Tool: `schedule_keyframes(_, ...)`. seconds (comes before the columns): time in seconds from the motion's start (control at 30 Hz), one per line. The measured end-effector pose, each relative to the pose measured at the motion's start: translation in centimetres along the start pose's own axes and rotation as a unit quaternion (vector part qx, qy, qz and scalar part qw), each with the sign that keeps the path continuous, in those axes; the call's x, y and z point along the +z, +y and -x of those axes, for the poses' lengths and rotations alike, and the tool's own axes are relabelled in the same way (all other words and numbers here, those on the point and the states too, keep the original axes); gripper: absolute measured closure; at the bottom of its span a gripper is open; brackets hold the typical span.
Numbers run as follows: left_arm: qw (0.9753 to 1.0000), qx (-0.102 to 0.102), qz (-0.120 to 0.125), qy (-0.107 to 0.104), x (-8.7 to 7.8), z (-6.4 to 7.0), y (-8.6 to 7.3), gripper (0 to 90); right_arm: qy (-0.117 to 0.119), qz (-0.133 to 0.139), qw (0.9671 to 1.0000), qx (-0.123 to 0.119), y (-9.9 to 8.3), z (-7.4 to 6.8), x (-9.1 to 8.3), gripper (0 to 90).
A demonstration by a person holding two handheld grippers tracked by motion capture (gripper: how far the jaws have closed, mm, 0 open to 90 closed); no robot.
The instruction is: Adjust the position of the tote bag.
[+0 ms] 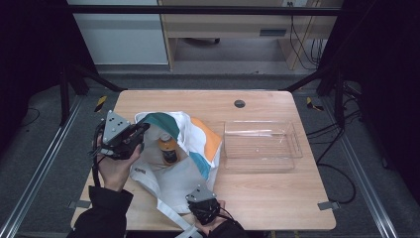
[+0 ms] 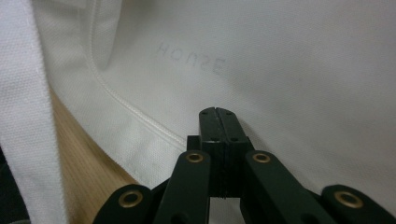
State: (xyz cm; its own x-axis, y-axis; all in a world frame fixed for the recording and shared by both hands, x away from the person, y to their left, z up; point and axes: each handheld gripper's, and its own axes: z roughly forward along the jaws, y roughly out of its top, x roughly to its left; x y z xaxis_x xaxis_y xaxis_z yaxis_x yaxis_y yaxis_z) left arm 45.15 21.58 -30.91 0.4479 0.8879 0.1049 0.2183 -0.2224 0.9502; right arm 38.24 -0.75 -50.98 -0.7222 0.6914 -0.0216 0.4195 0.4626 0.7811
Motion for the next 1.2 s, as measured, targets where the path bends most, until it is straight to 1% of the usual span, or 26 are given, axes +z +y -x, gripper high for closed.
schedule_keyframes(0.13, 1.0, -0.002, -0.004, 0.004, 0.8, -0.1, 0.1, 87.0, 0.0, -0.002, 1.0, -0.001, 0.1, 0.0, 0.0, 90.0)
schedule_keyframes(0.3, 0.9999, 0.001, -0.009, 0.007, 1.5, -0.3, 0.1, 87.0, 0.002, -0.002, 1.0, 0.001, 0.1, 0.0, 0.1, 90.0)
schedule_keyframes(0.37, 0.9999, -0.003, -0.01, 0.008, 1.8, -0.4, 0.1, 87.0, 0.001, -0.001, 1.0, 0.001, 0.2, 0.0, 0.2, 90.0)
schedule_keyframes(0.5, 0.9998, 0.0, -0.016, 0.013, 2.4, -0.6, 0.1, 87.0, 0.002, -0.001, 1.0, 0.002, 0.2, 0.0, 0.3, 90.0)
schedule_keyframes(0.6, 0.9998, -0.002, -0.018, 0.012, 2.9, -0.8, 0.0, 87.0, 0.0, 0.0, 1.0, 0.001, 0.2, 0.0, 0.3, 90.0)
schedule_keyframes(0.8, 0.9996, -0.002, -0.024, 0.017, 3.8, -0.9, 0.0, 87.0, -0.002, 0.0, 1.0, -0.001, 0.3, 0.0, 0.4, 90.0)
schedule_keyframes(1.1, 0.9991, -0.002, -0.035, 0.025, 5.0, -1.5, -0.3, 87.0, 0.0, 0.0, 1.0, -0.003, 0.4, 0.1, 0.5, 90.0)
schedule_keyframes(1.2, 0.999, -0.005, -0.037, 0.024, 5.3, -1.7, -0.4, 87.0, -0.001, -0.002, 1.0, -0.001, 0.4, 0.0, 0.5, 90.0)
